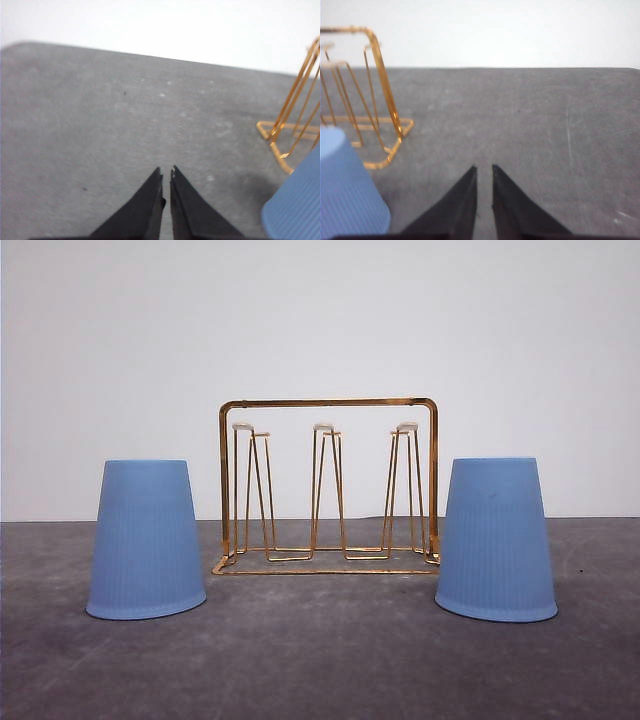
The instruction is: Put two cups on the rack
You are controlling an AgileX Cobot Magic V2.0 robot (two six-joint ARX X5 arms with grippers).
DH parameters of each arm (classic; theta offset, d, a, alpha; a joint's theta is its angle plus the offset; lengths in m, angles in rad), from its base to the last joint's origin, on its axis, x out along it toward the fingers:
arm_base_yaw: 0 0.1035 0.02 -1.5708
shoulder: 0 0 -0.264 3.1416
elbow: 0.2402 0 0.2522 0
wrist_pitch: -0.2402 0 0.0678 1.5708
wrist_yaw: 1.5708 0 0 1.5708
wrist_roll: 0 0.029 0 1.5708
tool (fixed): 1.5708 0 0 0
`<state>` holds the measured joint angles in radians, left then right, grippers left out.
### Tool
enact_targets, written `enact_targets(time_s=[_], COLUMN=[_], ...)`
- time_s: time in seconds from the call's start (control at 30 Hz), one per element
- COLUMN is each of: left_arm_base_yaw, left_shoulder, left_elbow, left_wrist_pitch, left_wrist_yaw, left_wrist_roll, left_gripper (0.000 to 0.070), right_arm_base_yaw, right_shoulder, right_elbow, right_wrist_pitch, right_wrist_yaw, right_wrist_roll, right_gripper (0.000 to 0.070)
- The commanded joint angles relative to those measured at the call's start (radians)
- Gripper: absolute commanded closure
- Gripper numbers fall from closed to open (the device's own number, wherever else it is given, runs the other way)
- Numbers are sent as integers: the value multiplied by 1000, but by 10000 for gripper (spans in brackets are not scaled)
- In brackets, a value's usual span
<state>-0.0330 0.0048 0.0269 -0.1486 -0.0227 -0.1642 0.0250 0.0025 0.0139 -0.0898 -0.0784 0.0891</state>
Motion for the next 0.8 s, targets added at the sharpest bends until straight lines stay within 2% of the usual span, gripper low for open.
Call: enact_targets(time_s=[0.0,0.07,0.17,0.33,0.47,0.57,0.67,0.77], left_arm_base_yaw=[0,0,0,0,0,0,0,0], left_shoulder=[-2,-2,-1,31,128,227,342,452], left_elbow=[-13,2,71,285,461,568,645,690], left_wrist_pitch=[38,82,73,-150,-381,-537,-662,-724], left_wrist_yaw=[3,7,24,2,-3,39,124,211], left_wrist_roll=[-167,-207,-211,-211,-211,-203,-155,-94], left_gripper=[696,696,696,696,696,696,696,696], right_arm_base_yaw=[-1,-2,-2,-2,-2,-2,-2,-2], right_shoulder=[1,1,2,21,84,156,240,322], right_elbow=[2,19,89,283,439,531,591,609], right_wrist_pitch=[50,94,87,-90,-270,-405,-512,-548], right_wrist_yaw=[2,3,8,8,8,-9,-52,-112], right_wrist_roll=[110,201,283,303,288,256,180,84], right_gripper=[700,700,700,700,700,700,700,700])
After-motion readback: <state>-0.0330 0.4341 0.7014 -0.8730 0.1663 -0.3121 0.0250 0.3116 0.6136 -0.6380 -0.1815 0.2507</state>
